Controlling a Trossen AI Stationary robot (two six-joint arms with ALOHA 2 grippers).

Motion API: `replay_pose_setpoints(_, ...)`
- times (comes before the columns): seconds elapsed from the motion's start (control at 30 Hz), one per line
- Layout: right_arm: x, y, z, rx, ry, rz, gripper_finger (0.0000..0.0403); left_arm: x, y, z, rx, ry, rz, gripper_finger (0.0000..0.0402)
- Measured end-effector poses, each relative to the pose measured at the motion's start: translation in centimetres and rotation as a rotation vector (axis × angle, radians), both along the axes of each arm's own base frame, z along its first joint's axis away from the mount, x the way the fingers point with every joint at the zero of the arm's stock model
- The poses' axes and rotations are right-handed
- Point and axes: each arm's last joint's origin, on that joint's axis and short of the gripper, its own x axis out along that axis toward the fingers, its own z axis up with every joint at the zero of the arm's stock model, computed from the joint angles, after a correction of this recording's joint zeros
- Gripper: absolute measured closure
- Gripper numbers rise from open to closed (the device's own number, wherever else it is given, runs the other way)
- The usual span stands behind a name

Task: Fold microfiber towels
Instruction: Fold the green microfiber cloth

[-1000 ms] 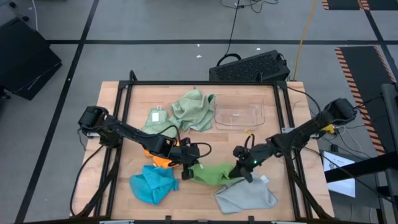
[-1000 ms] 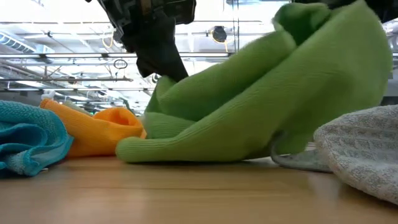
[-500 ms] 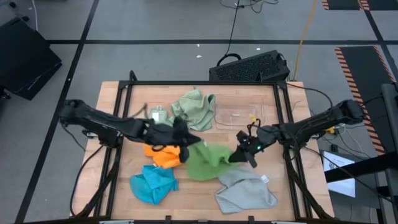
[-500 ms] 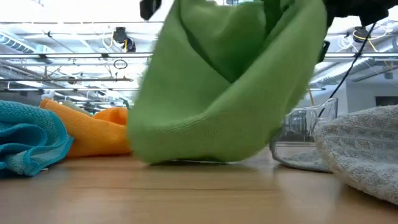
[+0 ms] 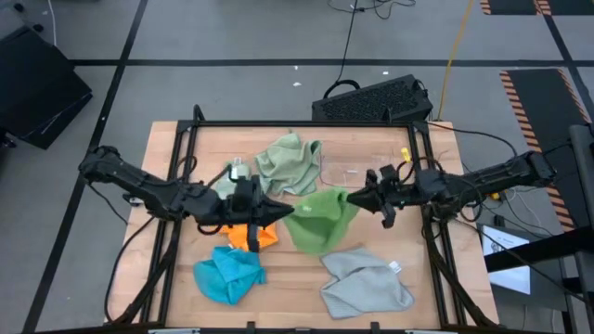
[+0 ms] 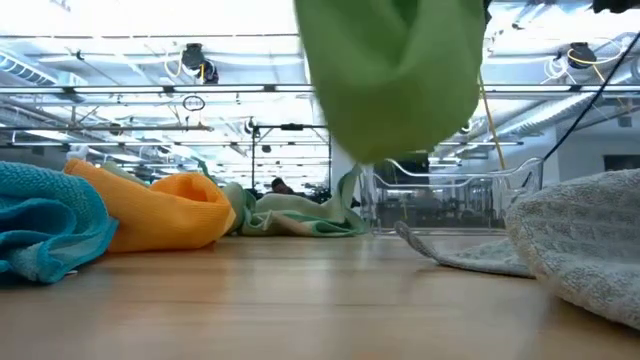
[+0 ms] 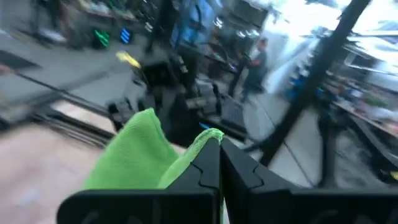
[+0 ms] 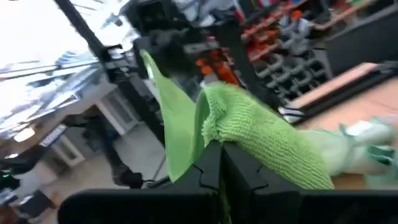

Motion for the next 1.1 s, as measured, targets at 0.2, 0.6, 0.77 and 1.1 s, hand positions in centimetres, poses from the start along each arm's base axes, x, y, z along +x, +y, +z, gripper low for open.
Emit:
replay_pose_setpoints(0.2,-1.0,1.7,-3.3,0.018,0.360,0.199,0.0402,-0.3,-1.3,-3.8,-0.030,0.313,0.018,0.0399)
replay_pose_setpoints(0.6,-1.1,5.5,-7.5,-0.063,0.672,0.336,0.0313,4.0,-5.9,-10.2,-0.135,0.387,-0.156,0.0399)
replay_pose_setpoints(0.77,-1.8,6.3,-6.8,0.042,0.666,0.376,0.0236,5.3,-6.8,-11.4,-0.195,0.346,-0.160,0.0397)
replay_pose_setpoints(1.1,-0.4,6.5,-9.5,-0.276,0.698,0.082,0.0207,5.4,-6.4,-11.1,-0.195,0.328,-0.153,0.0397)
